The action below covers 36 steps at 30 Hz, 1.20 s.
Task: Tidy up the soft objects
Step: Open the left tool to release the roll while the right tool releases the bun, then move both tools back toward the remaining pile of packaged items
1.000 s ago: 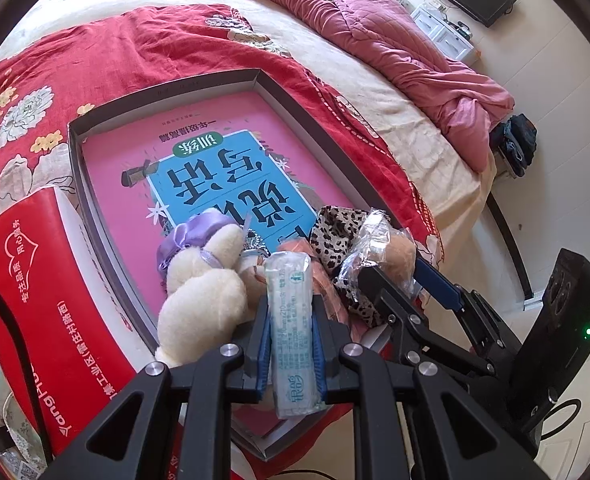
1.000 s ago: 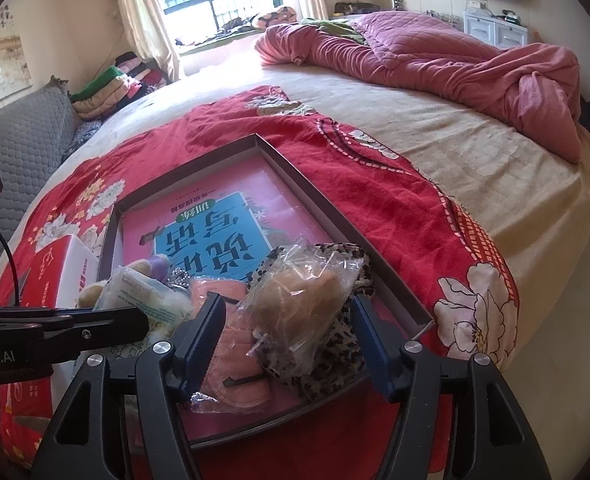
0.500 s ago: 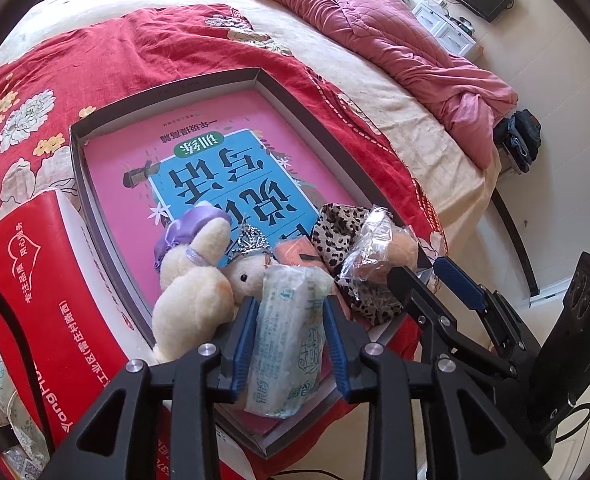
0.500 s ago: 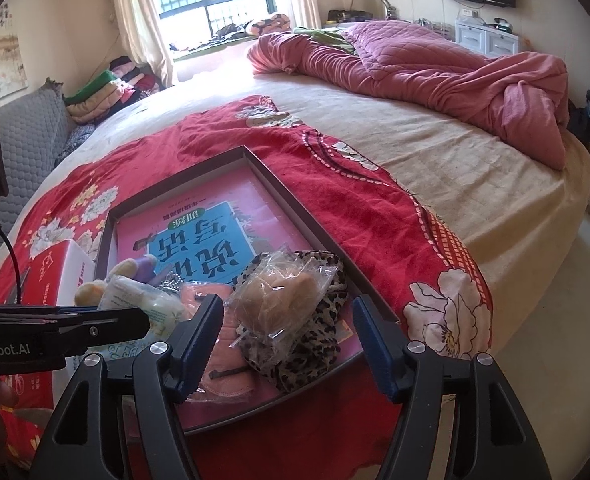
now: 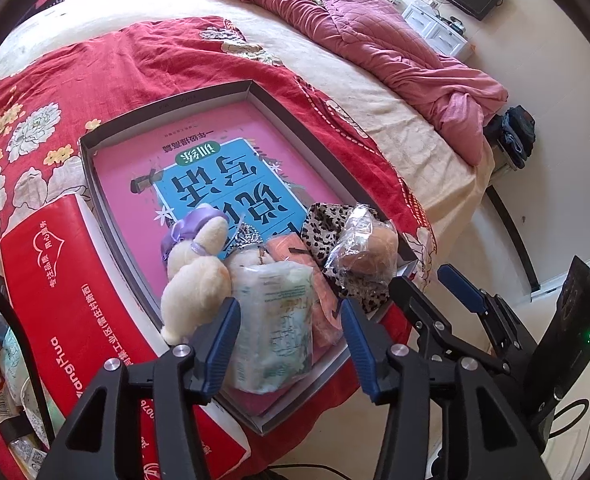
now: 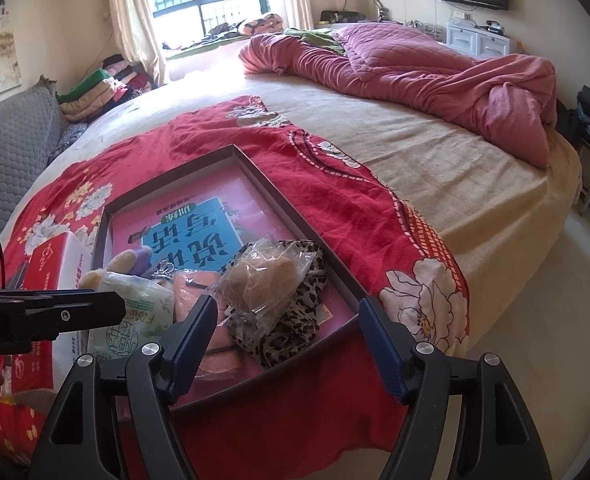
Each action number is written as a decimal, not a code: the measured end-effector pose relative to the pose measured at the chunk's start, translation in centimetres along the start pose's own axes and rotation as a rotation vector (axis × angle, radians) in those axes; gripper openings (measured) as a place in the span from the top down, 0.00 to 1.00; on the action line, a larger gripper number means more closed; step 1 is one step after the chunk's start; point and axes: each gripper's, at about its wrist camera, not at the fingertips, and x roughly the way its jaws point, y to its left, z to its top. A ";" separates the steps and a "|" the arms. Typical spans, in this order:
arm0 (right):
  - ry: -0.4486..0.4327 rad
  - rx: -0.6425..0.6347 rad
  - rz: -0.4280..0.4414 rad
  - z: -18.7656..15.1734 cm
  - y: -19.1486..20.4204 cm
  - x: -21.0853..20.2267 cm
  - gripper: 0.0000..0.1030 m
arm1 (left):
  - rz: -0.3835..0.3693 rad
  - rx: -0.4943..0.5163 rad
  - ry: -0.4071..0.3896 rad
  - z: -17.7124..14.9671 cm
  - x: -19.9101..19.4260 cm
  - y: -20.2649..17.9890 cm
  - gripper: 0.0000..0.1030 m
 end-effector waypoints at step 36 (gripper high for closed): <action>-0.168 -0.180 -0.013 1.4 7.3 -9.0 0.25 | 0.119 -0.094 -0.211 -5.6 -14.3 5.6 0.25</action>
